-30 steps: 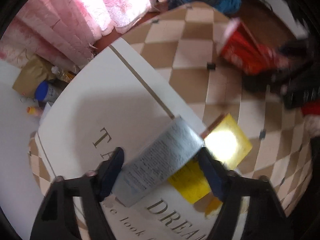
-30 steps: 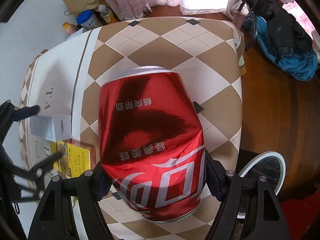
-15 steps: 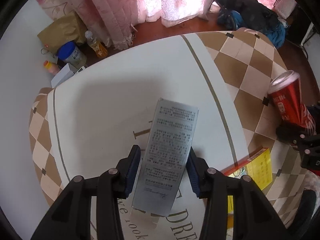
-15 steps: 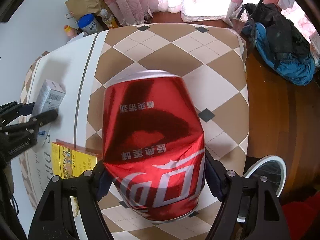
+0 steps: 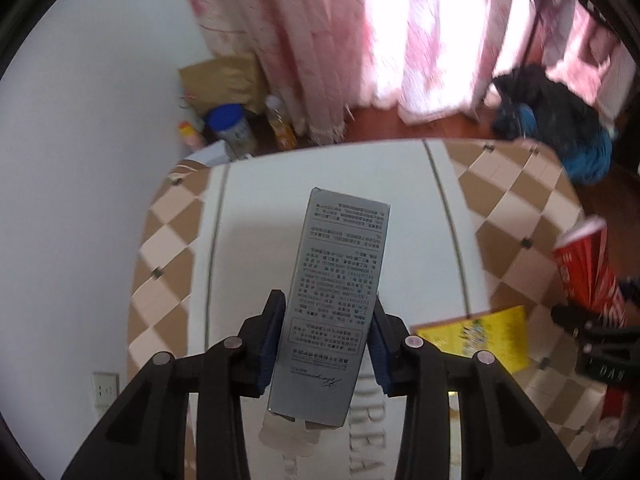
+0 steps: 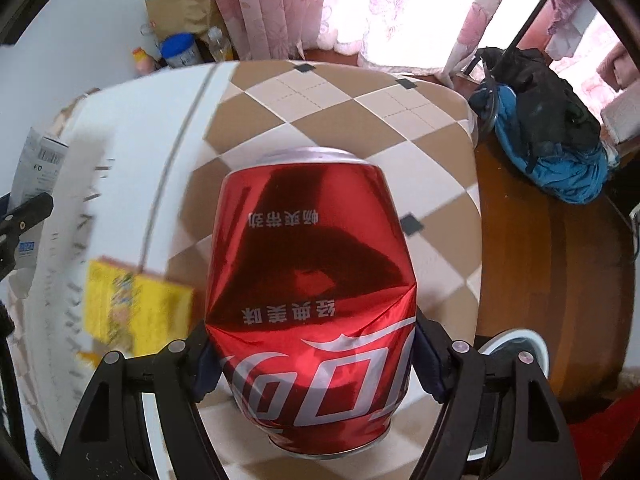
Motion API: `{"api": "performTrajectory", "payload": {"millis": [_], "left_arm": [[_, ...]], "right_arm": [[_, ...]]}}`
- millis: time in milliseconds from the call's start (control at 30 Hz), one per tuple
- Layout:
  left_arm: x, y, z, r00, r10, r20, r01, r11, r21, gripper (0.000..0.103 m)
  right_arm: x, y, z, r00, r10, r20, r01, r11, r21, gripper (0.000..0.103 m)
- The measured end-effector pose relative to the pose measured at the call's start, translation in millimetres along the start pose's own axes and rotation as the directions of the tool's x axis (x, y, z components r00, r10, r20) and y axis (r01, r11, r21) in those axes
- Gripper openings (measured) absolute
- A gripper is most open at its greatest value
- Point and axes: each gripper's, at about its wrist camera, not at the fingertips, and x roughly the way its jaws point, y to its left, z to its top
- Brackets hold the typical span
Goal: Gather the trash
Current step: 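Carry the medicine box with the left tool while the right tool carries the can to the bin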
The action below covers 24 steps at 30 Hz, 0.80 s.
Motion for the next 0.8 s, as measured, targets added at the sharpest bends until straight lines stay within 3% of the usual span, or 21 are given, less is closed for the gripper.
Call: {"api": "performTrajectory", "payload": {"millis": [233, 533, 800], "left_arm": [[-65, -12, -25, 0.995, -0.046, 0.094, 0.054, 0.995, -0.081, 0.035], [-145, -66, -49, 0.973, -0.127, 0.192, 0.128, 0.992, 0.007, 0.035], [-199, -162, -52, 0.931, -0.286, 0.229, 0.261, 0.956, 0.13, 0.035]], "right_arm": [[-64, -2, -55, 0.99, 0.049, 0.135, -0.06, 0.995, 0.079, 0.078], [-147, -46, -120, 0.955, 0.1, 0.278, -0.165, 0.961, 0.222, 0.078], [-222, -134, -172, 0.918, 0.043, 0.395, -0.184, 0.927, 0.326, 0.078]]}}
